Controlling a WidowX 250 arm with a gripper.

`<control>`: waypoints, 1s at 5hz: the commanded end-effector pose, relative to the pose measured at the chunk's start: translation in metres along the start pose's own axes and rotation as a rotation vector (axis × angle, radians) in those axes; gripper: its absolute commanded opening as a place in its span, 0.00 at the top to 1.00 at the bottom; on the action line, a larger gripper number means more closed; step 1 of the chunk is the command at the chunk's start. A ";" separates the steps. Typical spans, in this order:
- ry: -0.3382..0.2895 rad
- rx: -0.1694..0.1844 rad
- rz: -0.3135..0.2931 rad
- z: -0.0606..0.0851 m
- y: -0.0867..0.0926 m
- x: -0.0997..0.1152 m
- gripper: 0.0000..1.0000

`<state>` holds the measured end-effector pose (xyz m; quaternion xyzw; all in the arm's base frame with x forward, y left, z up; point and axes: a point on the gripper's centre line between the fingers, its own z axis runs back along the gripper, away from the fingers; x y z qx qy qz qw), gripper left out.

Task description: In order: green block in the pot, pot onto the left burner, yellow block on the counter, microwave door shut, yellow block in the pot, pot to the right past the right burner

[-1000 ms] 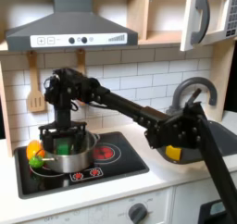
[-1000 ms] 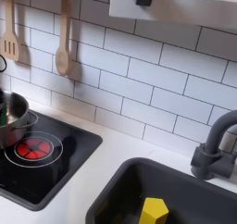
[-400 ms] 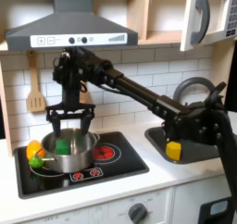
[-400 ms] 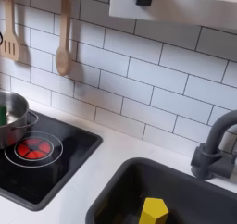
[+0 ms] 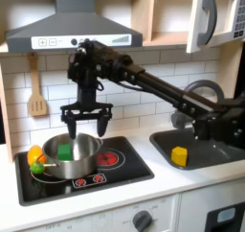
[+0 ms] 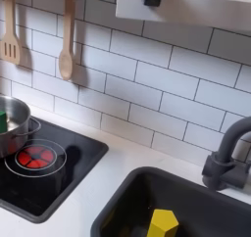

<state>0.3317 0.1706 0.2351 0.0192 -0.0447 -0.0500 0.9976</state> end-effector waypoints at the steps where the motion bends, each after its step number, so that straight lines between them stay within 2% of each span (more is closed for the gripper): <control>1: 0.000 -0.016 0.004 0.003 -0.043 -0.024 0.00; 3: 0.015 -0.032 0.063 0.007 -0.086 -0.043 0.00; 4: 0.016 -0.044 0.039 0.008 -0.106 -0.047 0.00; 5: 0.024 -0.049 0.006 0.003 -0.122 -0.047 0.00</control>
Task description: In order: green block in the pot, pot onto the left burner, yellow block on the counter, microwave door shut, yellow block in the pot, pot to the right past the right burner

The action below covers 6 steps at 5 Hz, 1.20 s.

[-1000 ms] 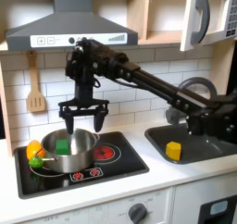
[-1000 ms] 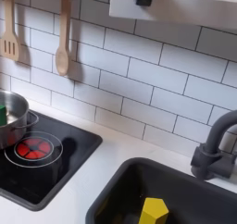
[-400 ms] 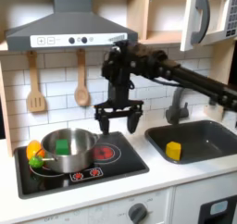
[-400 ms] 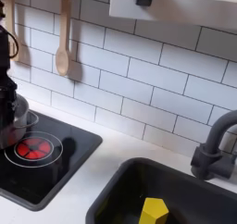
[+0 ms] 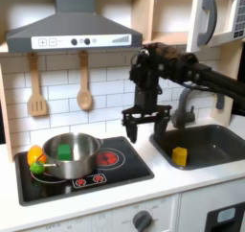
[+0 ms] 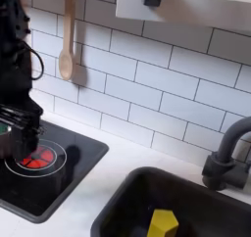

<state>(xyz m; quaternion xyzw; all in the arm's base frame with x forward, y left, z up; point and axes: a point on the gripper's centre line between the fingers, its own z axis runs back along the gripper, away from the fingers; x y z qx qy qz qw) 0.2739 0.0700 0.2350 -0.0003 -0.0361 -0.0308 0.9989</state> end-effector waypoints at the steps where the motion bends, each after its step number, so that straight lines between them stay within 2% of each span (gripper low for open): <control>1: 0.012 -0.027 -0.065 -0.008 -0.032 -0.003 0.00; 3: -0.004 -0.059 -0.154 -0.001 -0.069 -0.011 0.00; 6: -0.012 -0.092 -0.288 0.003 -0.108 -0.026 0.00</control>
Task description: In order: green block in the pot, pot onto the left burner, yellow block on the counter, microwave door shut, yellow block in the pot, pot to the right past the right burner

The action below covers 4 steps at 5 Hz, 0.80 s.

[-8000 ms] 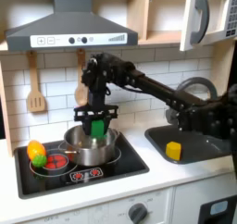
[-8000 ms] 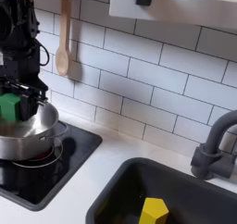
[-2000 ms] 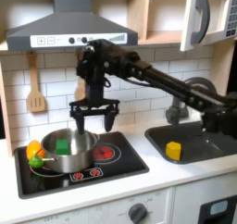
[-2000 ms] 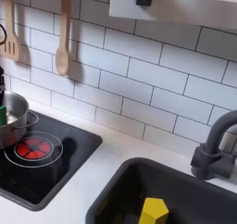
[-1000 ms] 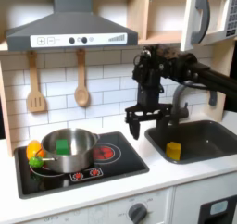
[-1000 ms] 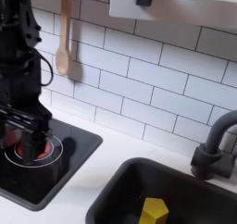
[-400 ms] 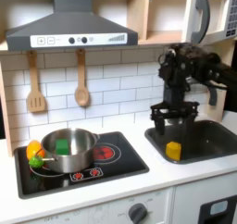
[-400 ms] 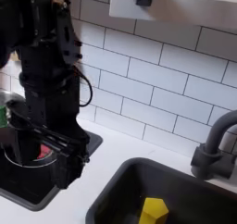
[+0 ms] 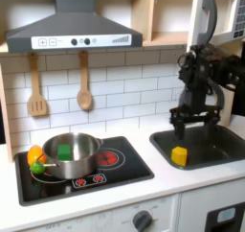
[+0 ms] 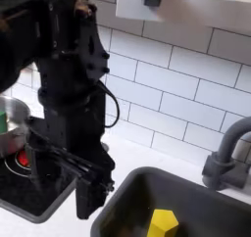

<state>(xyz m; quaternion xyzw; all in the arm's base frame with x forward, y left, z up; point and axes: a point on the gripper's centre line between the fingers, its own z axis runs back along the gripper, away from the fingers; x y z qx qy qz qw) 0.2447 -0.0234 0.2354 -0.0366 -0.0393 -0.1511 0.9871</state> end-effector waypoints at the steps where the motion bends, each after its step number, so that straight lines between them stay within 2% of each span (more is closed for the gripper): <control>1: -0.002 -0.020 -0.079 -0.001 -0.022 0.001 0.00; 2: 0.024 -0.014 -0.094 -0.001 -0.021 0.002 0.00; 4: 0.021 -0.020 -0.091 -0.001 -0.022 -0.002 0.00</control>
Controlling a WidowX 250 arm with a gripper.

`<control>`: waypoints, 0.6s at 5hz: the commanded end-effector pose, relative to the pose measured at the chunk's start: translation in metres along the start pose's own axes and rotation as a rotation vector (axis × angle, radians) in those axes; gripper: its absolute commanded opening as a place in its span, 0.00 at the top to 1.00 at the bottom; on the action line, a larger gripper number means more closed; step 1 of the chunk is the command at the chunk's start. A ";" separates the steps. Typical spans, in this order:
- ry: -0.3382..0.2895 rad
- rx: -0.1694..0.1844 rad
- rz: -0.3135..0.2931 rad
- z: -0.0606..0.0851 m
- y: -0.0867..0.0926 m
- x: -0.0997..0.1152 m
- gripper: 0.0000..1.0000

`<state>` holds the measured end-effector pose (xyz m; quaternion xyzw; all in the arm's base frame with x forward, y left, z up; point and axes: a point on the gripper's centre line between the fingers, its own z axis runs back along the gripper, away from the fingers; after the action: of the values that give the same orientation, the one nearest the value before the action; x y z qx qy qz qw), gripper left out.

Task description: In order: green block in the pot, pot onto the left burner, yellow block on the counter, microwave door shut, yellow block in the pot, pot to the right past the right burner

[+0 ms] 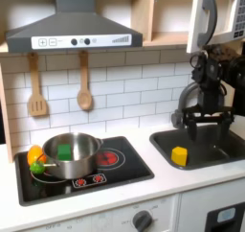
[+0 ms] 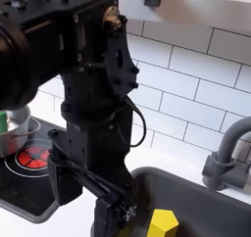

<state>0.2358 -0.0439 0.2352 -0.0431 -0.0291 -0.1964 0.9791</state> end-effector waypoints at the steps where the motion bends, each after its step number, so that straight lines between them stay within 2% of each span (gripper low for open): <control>1: 0.002 0.001 0.000 0.000 0.000 0.000 0.00; 2: 0.001 0.000 0.000 0.000 0.000 0.000 0.00; 3: 0.009 0.034 -0.012 -0.014 -0.002 0.014 0.00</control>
<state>0.2487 -0.0544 0.2224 -0.0291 -0.0284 -0.2049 0.9779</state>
